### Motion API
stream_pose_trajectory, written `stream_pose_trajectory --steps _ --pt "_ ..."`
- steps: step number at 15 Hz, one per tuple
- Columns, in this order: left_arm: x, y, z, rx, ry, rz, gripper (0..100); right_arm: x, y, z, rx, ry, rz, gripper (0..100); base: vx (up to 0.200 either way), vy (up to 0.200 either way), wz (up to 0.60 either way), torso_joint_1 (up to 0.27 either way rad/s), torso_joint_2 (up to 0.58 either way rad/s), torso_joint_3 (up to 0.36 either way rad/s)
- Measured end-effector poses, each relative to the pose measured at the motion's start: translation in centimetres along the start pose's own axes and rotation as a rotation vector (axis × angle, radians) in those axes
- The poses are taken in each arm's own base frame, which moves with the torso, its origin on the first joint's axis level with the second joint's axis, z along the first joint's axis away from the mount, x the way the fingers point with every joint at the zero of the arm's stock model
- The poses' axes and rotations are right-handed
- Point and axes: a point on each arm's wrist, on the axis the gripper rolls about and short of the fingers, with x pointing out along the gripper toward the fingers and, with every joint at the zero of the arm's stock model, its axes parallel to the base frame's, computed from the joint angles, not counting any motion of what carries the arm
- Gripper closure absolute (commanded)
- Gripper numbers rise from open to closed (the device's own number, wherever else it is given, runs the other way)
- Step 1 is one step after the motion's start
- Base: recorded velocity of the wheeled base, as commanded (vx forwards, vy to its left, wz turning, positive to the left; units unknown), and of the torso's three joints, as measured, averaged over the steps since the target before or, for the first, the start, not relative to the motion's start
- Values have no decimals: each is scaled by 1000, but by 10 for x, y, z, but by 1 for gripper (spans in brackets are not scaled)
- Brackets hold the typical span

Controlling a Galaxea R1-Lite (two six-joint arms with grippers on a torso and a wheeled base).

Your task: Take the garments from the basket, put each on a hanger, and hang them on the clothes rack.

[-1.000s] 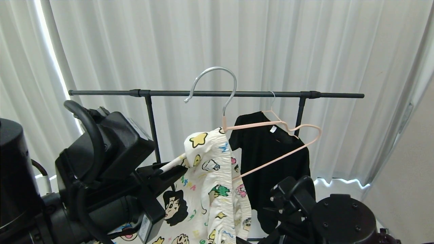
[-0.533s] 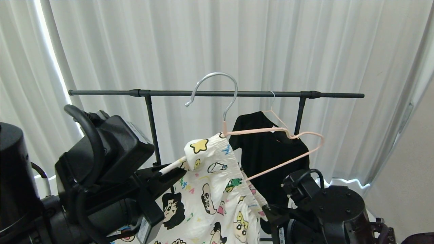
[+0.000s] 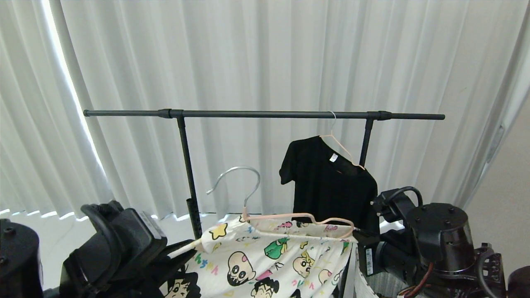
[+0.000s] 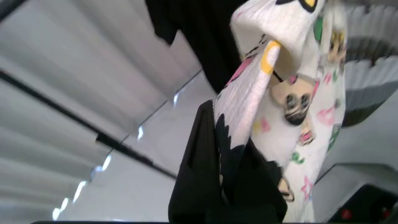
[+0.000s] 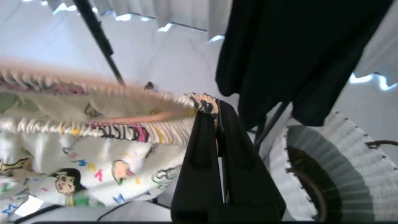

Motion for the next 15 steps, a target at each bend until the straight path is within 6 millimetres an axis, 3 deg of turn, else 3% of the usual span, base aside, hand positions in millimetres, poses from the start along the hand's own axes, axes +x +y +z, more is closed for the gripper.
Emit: stream_pose_trajectory --steps 4,8,13,14,15 --pt "-1 -3 -15 7 46 0 100 -6 -9 9 -25 -32 -7 100 0 0 0 0 0 0" --pt "13 -3 -22 15 150 78 100 -23 -8 23 -141 -83 136 100 0 0 0 0 0 0" --pt "32 -5 -17 1 165 103 100 -51 4 28 -243 -130 244 100 0 0 0 0 0 0" --pt "35 -4 -15 -21 159 108 100 -57 8 24 -263 -106 269 0 0 0 0 0 0 0" --pt "37 -4 -14 -53 156 115 100 -64 11 21 -282 -85 292 0 0 0 0 0 0 0"
